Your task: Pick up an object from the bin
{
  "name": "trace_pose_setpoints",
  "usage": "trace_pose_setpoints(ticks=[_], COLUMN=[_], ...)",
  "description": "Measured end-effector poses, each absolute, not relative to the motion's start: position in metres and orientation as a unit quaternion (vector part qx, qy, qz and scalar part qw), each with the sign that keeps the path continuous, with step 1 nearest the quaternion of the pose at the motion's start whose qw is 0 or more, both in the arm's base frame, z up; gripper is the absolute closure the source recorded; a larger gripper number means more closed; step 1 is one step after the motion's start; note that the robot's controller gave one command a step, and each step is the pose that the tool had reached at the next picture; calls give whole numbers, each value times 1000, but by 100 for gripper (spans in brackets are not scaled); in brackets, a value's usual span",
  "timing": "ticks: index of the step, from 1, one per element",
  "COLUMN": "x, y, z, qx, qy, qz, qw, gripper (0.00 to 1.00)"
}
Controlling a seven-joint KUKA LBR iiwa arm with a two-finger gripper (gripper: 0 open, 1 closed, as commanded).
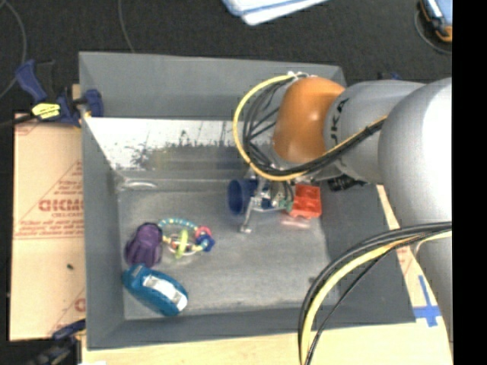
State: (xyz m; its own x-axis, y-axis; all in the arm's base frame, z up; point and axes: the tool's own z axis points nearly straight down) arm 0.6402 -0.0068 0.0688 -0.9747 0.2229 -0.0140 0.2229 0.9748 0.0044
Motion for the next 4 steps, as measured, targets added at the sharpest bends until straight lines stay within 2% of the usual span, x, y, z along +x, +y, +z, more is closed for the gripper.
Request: trace_pose_setpoints(ticks=[1, 2, 3, 4], x=[635, 635, 637, 628], y=[-2, -2, 3, -11], z=[71, 71, 150, 241], qx=[125, 125, 129, 145], qy=[992, 992, 991, 989], qz=[4, 4, 5, 4], qw=[13, 13, 19, 13], gripper=[100, 100, 100, 100])
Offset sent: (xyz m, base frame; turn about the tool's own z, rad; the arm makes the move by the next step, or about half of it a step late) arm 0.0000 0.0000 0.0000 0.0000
